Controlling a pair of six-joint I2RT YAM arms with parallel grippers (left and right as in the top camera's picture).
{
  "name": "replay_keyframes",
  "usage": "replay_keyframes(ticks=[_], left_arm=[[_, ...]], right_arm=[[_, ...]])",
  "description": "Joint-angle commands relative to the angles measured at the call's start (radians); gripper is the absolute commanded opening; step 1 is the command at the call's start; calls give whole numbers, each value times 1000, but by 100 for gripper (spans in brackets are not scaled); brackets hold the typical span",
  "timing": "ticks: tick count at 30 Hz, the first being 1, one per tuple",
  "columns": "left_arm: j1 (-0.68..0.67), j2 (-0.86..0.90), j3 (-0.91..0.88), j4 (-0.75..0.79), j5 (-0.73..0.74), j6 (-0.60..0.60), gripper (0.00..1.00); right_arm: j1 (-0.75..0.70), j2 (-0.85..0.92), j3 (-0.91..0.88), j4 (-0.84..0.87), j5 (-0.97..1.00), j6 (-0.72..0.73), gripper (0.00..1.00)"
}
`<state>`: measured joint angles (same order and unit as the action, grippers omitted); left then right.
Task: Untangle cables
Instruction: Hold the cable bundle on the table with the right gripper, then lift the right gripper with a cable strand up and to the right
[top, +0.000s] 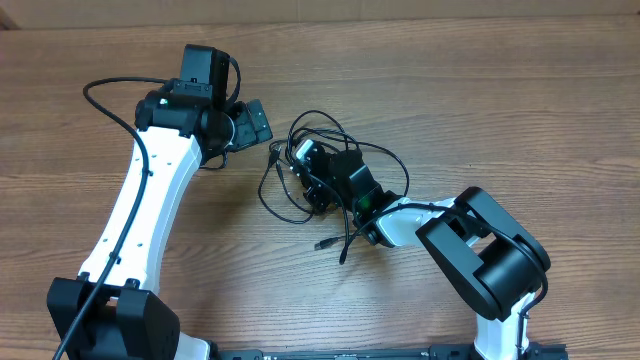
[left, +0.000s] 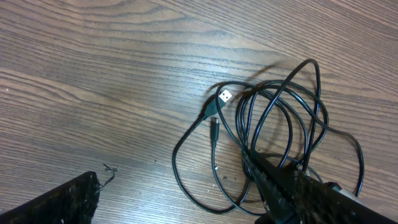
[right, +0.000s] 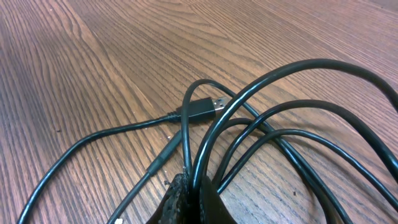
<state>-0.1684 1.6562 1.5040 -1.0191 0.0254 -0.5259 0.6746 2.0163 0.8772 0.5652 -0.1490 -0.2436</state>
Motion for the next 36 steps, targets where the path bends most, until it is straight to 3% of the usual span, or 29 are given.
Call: replay_keyframes(ticks=[1,12,19,29,33,36], left_arm=[[4,6,3,-1,-7,-21,100],[4,6,3,-1,-7,-21,99],[4,6,3,-1,-7,-21,99],[4,6,3,-1,-7,-21,100],[4,6,3,-1,-7,-21,100],[4,6,3,-1,-7,-21,99]], right_arm=[[1,-9,14,10,2,12,4],[-16,-164,14,-87,2,198,4],[-137,-381,14,-320,-37,497,4],[-307,-657,14,-497,-476,643,4],[-316,-726,14,-501,-533,665,4],[-317,-747,14,-519,-468,611,4]])
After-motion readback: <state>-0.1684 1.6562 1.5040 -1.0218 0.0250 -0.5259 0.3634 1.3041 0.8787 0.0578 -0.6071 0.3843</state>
